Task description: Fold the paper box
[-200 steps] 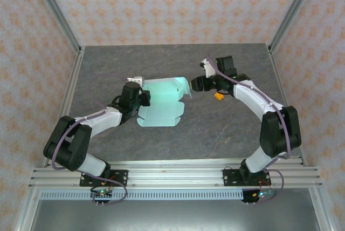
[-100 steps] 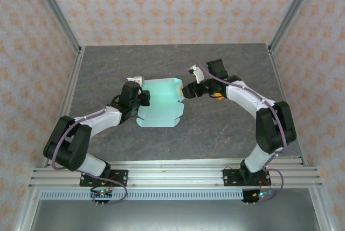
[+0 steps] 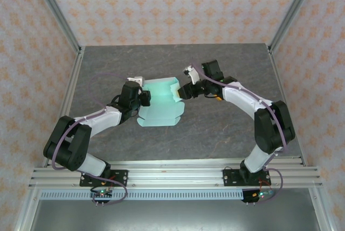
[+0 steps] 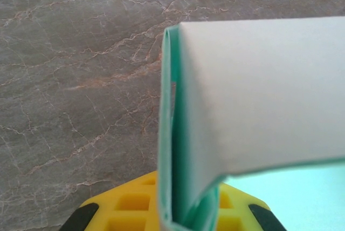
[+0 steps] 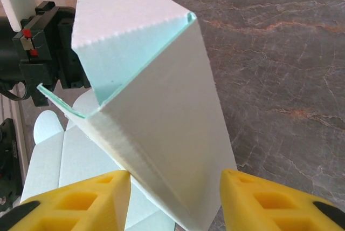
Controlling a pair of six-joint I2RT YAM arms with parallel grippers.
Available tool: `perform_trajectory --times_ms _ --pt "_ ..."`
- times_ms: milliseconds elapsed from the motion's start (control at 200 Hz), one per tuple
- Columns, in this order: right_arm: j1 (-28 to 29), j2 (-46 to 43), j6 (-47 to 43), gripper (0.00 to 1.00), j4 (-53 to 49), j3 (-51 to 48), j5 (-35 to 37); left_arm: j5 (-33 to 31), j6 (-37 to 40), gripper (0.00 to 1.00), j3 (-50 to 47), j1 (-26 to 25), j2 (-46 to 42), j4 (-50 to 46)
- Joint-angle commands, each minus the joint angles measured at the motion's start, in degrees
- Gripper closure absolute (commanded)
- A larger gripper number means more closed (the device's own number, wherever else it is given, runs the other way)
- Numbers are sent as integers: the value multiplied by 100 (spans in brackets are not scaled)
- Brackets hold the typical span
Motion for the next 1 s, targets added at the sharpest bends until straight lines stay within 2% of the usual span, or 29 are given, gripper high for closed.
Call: perform_trajectory --times_ms 0,175,576,746,996 --pt "103 3 46 54 400 105 245 224 6 100 213 -20 -131 36" --pt "318 -63 152 57 574 96 1096 245 12 100 236 -30 -127 17" --pt "1186 -140 407 65 882 42 4059 279 -24 100 287 -69 -79 -43" --pt "1443 23 587 65 952 129 4934 281 -25 100 286 -82 -78 -52" --pt "1694 298 1152 75 841 438 6252 262 -33 100 295 -98 -54 -78"
